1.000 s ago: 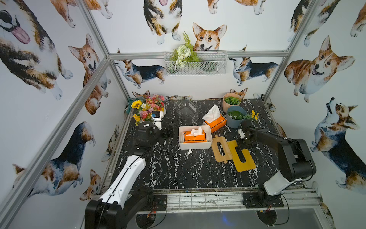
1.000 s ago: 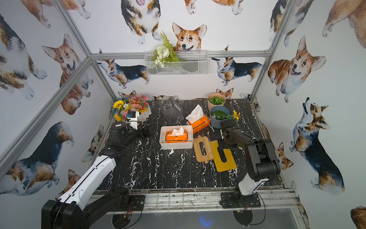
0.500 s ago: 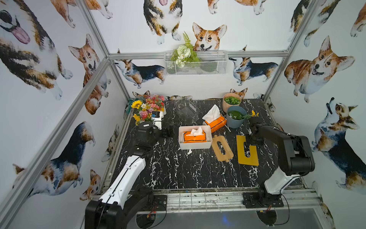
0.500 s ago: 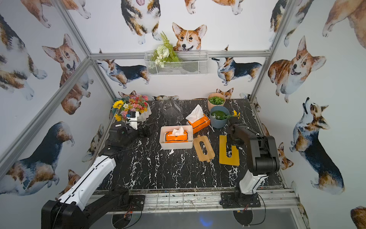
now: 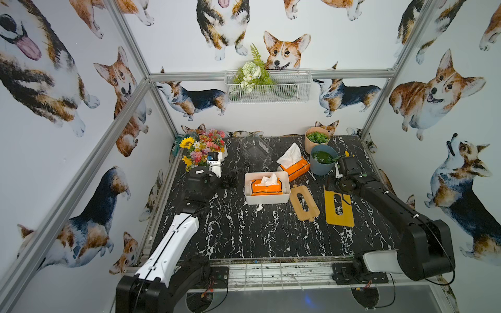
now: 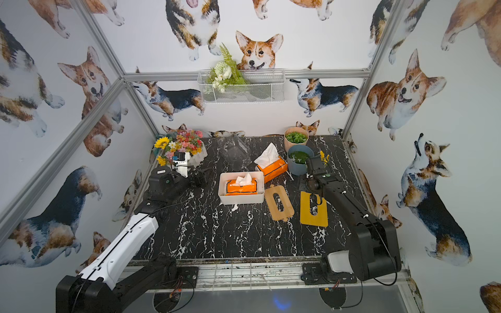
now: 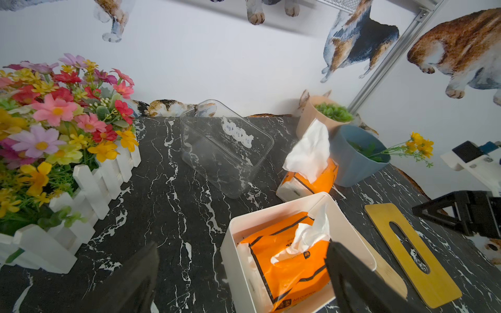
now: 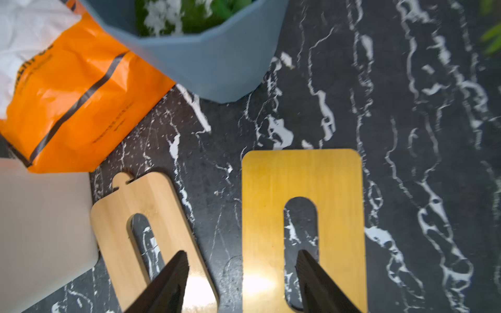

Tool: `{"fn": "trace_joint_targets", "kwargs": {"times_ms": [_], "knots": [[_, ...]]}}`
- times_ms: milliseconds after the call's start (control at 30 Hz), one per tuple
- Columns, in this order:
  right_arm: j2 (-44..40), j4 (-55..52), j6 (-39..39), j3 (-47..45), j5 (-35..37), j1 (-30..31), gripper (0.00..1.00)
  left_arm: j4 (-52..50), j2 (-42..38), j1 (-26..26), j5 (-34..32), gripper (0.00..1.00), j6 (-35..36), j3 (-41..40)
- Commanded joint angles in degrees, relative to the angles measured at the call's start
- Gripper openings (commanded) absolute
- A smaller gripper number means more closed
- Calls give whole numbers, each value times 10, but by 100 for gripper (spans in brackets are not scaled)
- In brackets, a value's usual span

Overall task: Put the tissue paper into the tissue box
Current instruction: Pick up the box lid from the center of the board.

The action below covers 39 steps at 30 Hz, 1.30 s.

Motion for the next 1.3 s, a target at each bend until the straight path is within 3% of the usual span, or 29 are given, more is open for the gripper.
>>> {"fn": "trace_joint_targets", "kwargs": {"times_ms": [0, 233, 700, 1100, 1267], "knots": [[3, 9, 56, -20, 13, 16, 68, -1, 2, 0, 3, 100, 1, 4], [8, 57, 102, -83, 9, 22, 69, 0, -1, 0, 0, 100, 2, 4], [98, 60, 73, -84, 36, 22, 64, -2, 4, 0, 0, 100, 3, 4], [127, 63, 58, -87, 44, 19, 64, -2, 4, 0, -1, 100, 3, 4], [125, 63, 55, -94, 39, 9, 57, -2, 2, 0, -2, 100, 3, 4]]}}
